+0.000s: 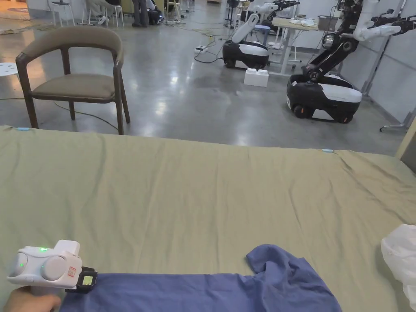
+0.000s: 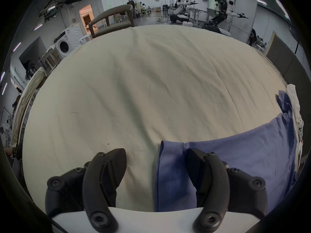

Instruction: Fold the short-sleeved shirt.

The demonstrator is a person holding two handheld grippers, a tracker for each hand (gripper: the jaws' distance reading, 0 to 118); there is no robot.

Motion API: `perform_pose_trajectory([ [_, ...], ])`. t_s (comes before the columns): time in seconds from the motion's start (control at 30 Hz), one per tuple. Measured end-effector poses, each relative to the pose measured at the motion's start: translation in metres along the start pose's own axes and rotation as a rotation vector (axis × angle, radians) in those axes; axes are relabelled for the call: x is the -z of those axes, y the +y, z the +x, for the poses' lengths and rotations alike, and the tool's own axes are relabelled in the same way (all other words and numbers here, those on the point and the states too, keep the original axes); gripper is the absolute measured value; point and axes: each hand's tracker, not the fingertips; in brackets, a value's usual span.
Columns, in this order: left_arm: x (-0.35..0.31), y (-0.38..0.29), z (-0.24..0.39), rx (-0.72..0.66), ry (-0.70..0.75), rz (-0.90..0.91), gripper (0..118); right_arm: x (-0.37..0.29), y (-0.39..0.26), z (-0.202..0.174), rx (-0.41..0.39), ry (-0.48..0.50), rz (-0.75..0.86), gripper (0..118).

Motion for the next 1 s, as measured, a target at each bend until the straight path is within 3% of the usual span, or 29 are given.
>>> perform_pose_trajectory([
  [0.03,-0.002,0.000,0.002,-0.006,0.002,0.003,66,0.002,-0.001,0.002,0.003,-0.001,-0.008,2],
  [0.1,-0.007,0.001,0.007,-0.005,-0.016,0.021,43,0.010,0.000,0.007,0.023,0.002,-0.028,2],
  [0.2,-0.013,0.004,0.007,0.012,-0.050,0.036,0,0.031,0.007,0.017,0.043,0.006,-0.085,3],
  [0.27,-0.016,0.006,0.003,0.000,-0.078,0.036,0,0.054,0.015,0.029,0.067,0.011,-0.127,22],
  [0.33,-0.024,0.005,-0.001,-0.016,-0.087,0.052,0,0.084,0.025,0.044,0.112,0.029,-0.206,51],
  [0.37,-0.030,0.003,-0.001,-0.016,-0.088,0.074,0,0.100,0.029,0.052,0.130,0.038,-0.235,55],
  [0.43,-0.040,0.000,-0.005,-0.017,-0.097,0.104,0,0.135,0.038,0.062,0.138,0.046,-0.303,56],
  [0.57,-0.066,-0.009,-0.006,-0.023,-0.110,0.179,0,0.204,0.047,0.067,0.045,0.088,-0.419,59],
  [0.67,-0.080,-0.017,-0.006,-0.009,-0.105,0.219,0,0.245,0.038,0.065,0.027,0.144,-0.549,59],
  [0.8,-0.093,-0.025,-0.009,0.006,-0.097,0.239,0,0.265,0.022,0.066,0.053,0.152,-0.614,52],
  [0.87,-0.096,-0.027,-0.011,-0.001,-0.095,0.246,0,0.262,0.022,0.066,0.071,0.149,-0.576,35],
  [0.93,-0.097,-0.029,-0.012,0.002,-0.085,0.251,0,0.261,0.018,0.064,0.076,0.157,-0.567,4],
  [1.0,-0.101,-0.031,-0.012,0.015,-0.069,0.262,0,0.257,0.017,0.062,0.070,0.152,-0.560,3],
])
